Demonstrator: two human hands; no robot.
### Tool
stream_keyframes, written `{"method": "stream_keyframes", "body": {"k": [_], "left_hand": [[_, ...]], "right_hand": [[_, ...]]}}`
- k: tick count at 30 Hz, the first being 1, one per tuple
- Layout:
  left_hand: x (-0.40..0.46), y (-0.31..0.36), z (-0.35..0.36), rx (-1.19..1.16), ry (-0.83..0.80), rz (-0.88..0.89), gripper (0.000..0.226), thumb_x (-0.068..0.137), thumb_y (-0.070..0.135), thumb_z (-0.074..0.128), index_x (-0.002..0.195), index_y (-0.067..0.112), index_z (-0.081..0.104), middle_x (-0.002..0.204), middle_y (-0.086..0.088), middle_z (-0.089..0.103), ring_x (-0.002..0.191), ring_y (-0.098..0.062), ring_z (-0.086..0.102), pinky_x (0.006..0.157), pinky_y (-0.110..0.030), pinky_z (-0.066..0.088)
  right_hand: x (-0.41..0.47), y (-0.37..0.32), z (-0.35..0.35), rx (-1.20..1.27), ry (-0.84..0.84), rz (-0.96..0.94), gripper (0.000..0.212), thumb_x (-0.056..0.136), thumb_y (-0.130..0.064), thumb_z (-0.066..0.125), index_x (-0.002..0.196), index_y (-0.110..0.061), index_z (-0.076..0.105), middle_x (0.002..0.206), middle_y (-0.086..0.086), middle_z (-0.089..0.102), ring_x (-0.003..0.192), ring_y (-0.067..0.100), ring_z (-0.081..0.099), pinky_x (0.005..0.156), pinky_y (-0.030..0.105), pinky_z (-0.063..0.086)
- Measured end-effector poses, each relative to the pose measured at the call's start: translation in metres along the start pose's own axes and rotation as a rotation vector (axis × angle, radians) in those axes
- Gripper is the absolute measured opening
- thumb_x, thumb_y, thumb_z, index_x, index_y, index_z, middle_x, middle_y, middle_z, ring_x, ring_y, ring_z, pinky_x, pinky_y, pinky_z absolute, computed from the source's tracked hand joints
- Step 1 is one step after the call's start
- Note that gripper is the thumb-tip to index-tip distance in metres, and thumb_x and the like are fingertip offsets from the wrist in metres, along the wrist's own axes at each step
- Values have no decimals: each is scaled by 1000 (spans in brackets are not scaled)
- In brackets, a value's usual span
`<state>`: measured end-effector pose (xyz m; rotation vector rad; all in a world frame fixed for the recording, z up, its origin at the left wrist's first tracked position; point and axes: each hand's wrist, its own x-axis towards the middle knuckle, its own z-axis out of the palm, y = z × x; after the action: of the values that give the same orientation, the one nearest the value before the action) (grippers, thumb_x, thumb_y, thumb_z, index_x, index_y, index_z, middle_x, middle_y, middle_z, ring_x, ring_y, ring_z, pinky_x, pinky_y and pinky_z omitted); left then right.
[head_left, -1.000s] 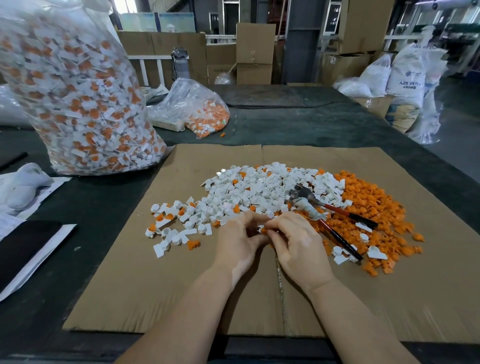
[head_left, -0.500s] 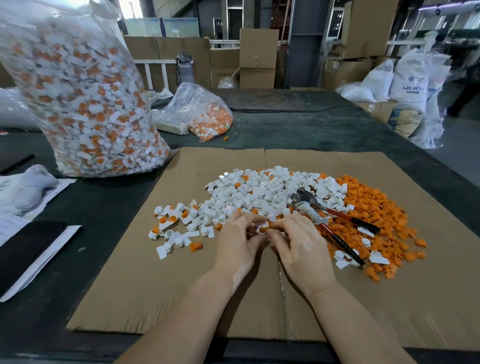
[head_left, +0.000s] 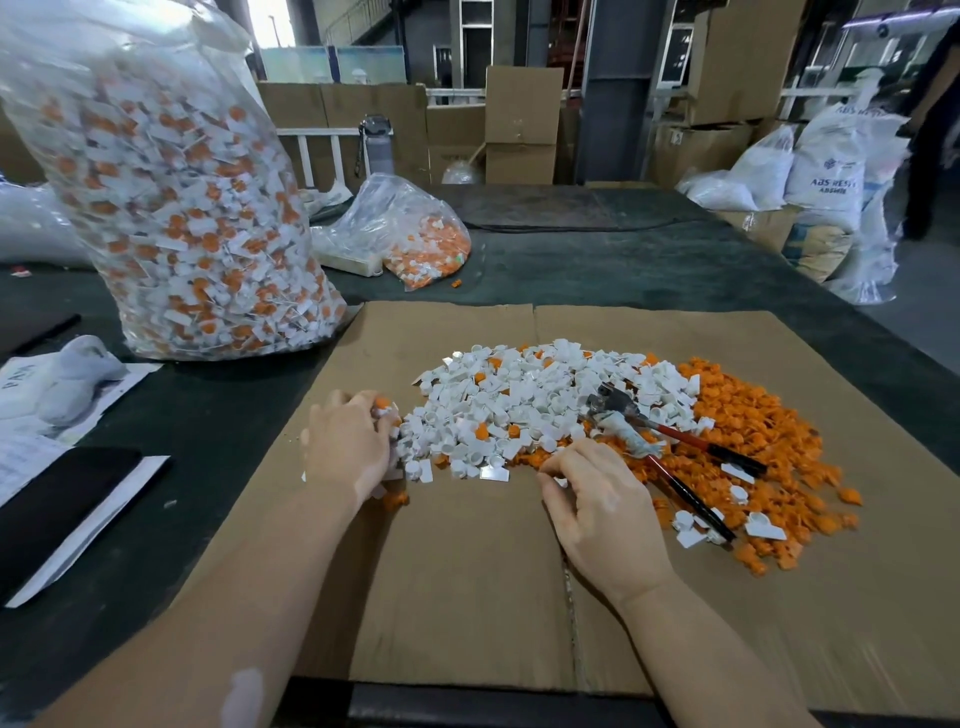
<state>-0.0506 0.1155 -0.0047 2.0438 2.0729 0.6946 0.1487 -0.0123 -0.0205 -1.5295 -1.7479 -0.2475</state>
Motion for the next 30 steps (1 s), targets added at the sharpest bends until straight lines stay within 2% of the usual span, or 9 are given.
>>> {"method": "stream_keyframes", "body": {"k": [6,9,11,14,17,21,25,27,30], "left_hand": [[-10,5,-11,-35,42,99,37,93,31,56,128,20,56,127,-6,51,119,-26,38,95,-36,36],[-17,10,-30,-217,-94,117,15,86,31,66,94,19,69,92,0,62,74,-10,56,52,-14,44],[-21,13,-43,-152,-338,129,20,79,38,72,77,19,68,63,5,62,48,-5,54,36,-16,37],[-23,17,-55,120,-534,213,21,71,36,79,83,22,70,71,16,58,64,-2,53,47,-15,33],[-24,18,-52,197,-601,234,20,76,19,77,94,23,71,89,10,62,85,-11,57,62,-17,41],[-30,24,-36,-80,-495,204,11,79,14,74,89,20,72,84,8,63,86,-11,60,76,-20,46],[-50,47,-21,-615,-490,55,1,83,12,70,83,13,71,69,3,68,53,1,61,49,-8,43],[-62,61,-14,-829,-559,-61,2,83,7,69,82,8,69,67,-6,69,49,-5,62,47,-13,47],[-72,71,-8,-966,-610,-145,5,84,4,68,88,4,69,70,-11,69,54,-12,64,52,-17,52]], "right_hand": [[0,1,0,-3,-25,9,10,81,-3,68,73,-5,62,73,3,58,73,18,54,67,23,45],[0,0,0,4,-25,14,9,81,-2,68,73,-5,63,73,3,58,74,19,55,66,26,47],[0,0,0,7,-21,10,9,81,-2,67,73,-5,62,73,3,58,73,19,55,65,27,47],[0,0,0,14,-16,11,9,81,-1,67,73,-4,63,73,4,58,73,19,55,65,28,48],[0,0,0,20,-13,18,10,80,0,67,73,-5,63,72,3,58,72,18,54,66,25,46],[0,0,-1,32,-8,-3,8,80,0,67,74,-4,63,73,4,58,72,20,55,64,28,48],[-2,-3,-3,106,-53,-50,12,83,-17,68,89,-7,66,81,1,63,79,17,59,69,30,51],[-3,-4,-4,122,-106,-51,22,81,-25,70,95,-9,66,86,0,65,84,13,59,74,23,49],[-2,-3,-3,172,-104,-21,12,81,-11,71,91,-9,66,84,-1,66,80,10,59,73,21,47]]}}
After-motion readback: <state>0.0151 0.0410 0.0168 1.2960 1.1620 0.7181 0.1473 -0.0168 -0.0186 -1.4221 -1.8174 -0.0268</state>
